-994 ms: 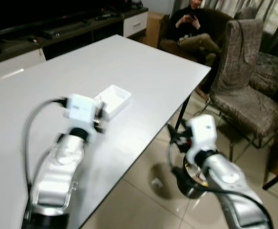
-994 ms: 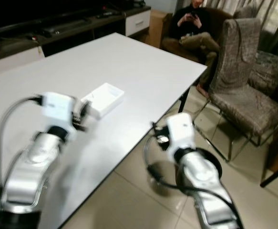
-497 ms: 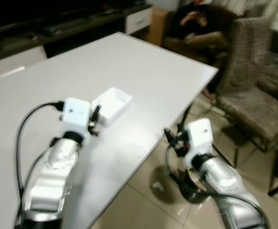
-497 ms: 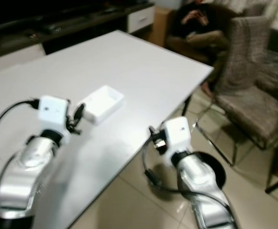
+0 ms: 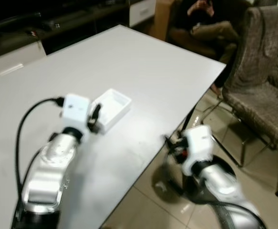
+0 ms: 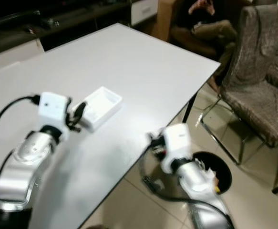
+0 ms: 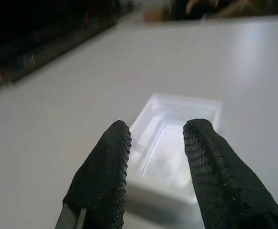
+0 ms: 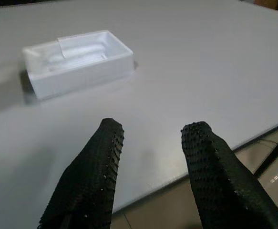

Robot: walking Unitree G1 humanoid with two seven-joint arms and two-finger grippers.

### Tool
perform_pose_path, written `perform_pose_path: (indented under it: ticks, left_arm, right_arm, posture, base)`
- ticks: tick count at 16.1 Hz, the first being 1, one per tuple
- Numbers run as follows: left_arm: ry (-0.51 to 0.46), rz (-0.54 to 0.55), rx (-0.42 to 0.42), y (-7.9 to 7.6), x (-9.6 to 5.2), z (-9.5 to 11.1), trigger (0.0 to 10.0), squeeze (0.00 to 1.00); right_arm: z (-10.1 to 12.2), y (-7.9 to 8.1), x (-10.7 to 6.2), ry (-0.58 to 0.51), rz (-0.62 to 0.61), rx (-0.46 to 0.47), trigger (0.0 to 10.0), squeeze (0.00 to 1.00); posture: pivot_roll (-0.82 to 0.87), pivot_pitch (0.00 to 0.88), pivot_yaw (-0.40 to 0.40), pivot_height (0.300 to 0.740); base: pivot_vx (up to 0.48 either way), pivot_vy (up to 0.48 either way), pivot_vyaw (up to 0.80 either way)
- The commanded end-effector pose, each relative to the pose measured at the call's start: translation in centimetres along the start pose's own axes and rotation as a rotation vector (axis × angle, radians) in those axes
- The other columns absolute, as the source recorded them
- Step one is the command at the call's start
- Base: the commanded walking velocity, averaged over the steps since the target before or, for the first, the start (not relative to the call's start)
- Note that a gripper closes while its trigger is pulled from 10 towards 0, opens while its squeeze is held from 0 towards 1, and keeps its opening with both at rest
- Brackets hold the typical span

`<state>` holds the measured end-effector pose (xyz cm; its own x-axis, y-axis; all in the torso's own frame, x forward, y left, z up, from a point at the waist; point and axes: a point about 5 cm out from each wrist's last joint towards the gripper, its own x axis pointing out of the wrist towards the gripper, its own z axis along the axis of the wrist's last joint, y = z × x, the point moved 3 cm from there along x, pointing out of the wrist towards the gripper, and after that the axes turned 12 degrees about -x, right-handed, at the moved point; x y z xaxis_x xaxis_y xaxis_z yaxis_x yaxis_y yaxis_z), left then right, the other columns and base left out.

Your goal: Picking trash to rubbish bin

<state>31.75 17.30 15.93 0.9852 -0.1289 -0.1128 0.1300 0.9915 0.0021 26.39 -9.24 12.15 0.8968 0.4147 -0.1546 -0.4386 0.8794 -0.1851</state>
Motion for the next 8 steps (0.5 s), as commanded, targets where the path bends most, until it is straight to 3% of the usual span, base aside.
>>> perform_pose_path:
  ticks: [1,2,3,5,8]
  left_arm:
    - [0.023,-0.061,-0.052,-0.9,0.5,-0.3,10.0,0.0]
    - [0.032,-0.078,-0.084,-0.7,1.0,-0.4,10.0,1.0]
    - [0.049,-0.125,-0.109,-0.9,1.3,-0.5,10.0,1.0]
    - [0.064,-0.109,-0.145,-0.3,2.9,-0.2,10.0,1.0]
    - [0.122,-0.054,-0.103,0.7,4.1,-0.6,10.0,1.0]
  right_arm:
    - [-0.1,-1.0,-0.5,0.014,-0.034,-0.01,10.0,0.0]
    - [-0.1,-1.1,-0.6,0.016,-0.039,-0.007,10.0,0.0]
    - [0.0,-1.1,-0.6,0.015,-0.042,-0.004,10.0,0.0]
    - [0.3,-0.9,-0.6,0.006,-0.039,-0.001,10.0,0.0]
    - [1.6,-0.5,-0.6,-0.044,0.018,-0.013,10.0,0.0]
  posture:
    - [-0.05,0.124,-0.01,0.74]
    - [-0.05,0.127,-0.009,0.74]
    - [-0.05,0.132,-0.006,0.74]
    - [-0.05,0.137,-0.003,0.74]
    - [-0.05,0.14,-0.007,0.74]
  base:
    - [0.0,0.0,0.0]
    - [0.0,0.0,0.0]
    - [0.0,0.0,0.0]
    - [0.0,0.0,0.0]
    - [0.0,0.0,0.0]
